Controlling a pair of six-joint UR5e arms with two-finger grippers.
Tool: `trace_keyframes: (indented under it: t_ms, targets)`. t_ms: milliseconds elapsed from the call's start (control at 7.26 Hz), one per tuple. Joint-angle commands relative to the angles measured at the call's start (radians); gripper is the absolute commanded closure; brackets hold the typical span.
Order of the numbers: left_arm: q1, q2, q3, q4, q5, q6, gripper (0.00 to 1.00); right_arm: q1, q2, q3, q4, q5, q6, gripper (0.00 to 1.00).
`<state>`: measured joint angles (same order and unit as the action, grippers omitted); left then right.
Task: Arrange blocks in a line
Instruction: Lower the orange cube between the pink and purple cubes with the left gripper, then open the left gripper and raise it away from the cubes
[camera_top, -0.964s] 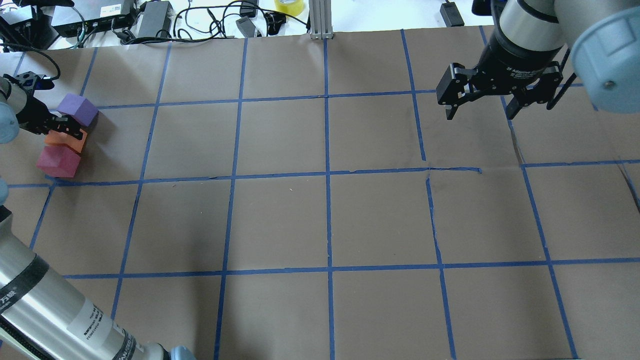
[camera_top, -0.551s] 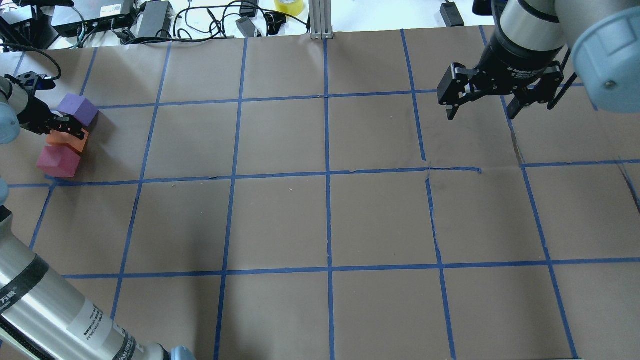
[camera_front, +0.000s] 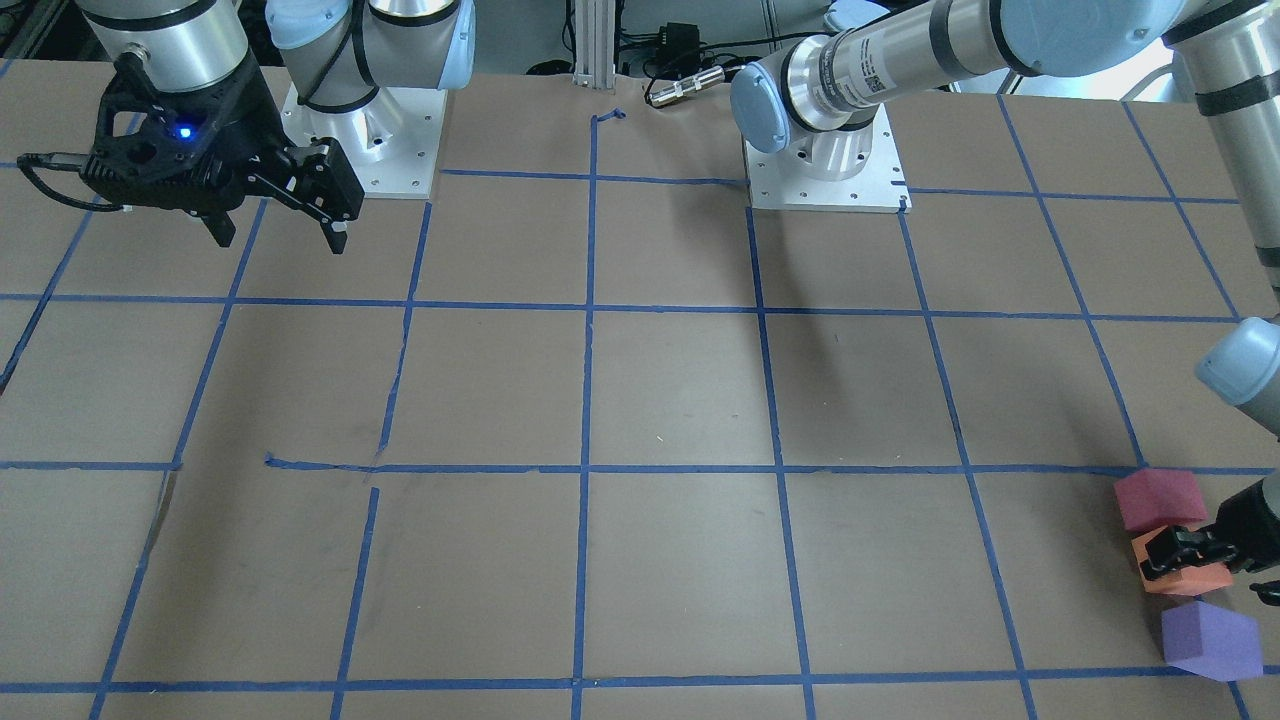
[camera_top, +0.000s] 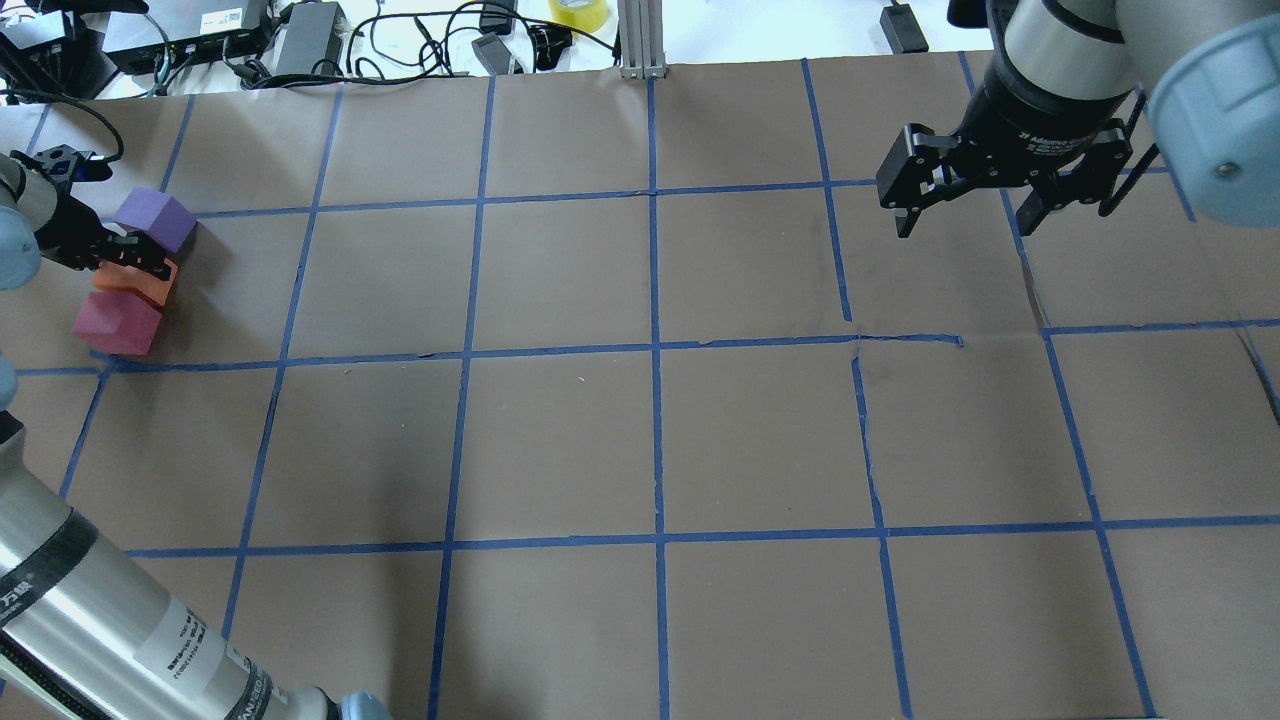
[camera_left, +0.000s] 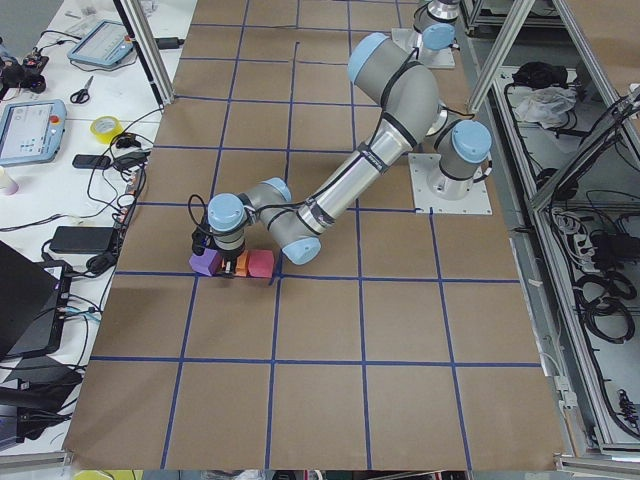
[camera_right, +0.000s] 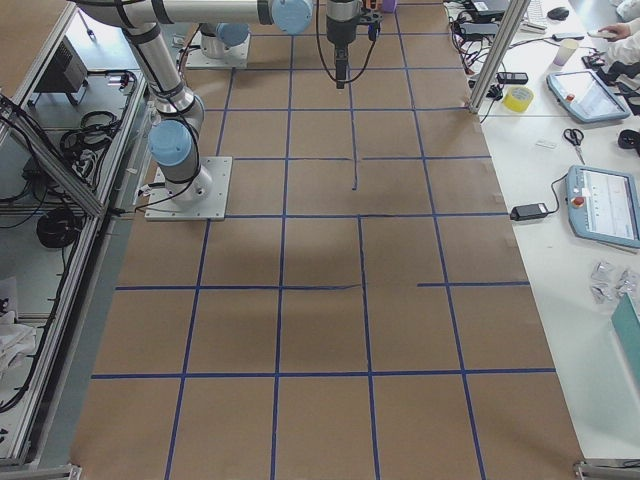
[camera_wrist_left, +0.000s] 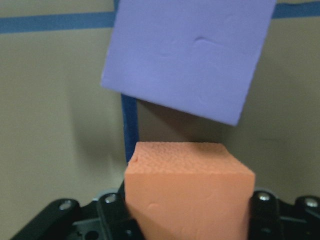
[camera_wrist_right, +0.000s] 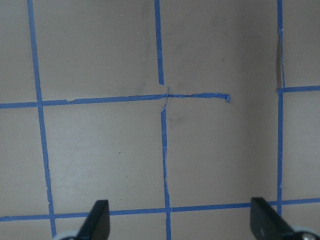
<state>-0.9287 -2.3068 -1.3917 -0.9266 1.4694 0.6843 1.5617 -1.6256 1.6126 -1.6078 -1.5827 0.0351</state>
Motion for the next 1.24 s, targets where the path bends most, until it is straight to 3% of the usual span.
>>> trace_keyframes:
  t_ms: [0, 275, 1102]
  targets:
    - [-0.008, 0.015, 0.002, -0.003, -0.001, 0.000, 0.00, 0.000, -0.010, 0.001, 0.005, 0.015, -0.004, 0.00]
    - [-0.033, 0.084, -0.001, -0.040, 0.009, 0.006, 0.00, -0.002, -0.016, 0.001, 0.003, 0.010, -0.088, 0.00]
    - [-0.041, 0.576, -0.001, -0.674, 0.109, -0.005, 0.00, 0.001, -0.022, 0.003, 0.005, 0.010, -0.086, 0.00]
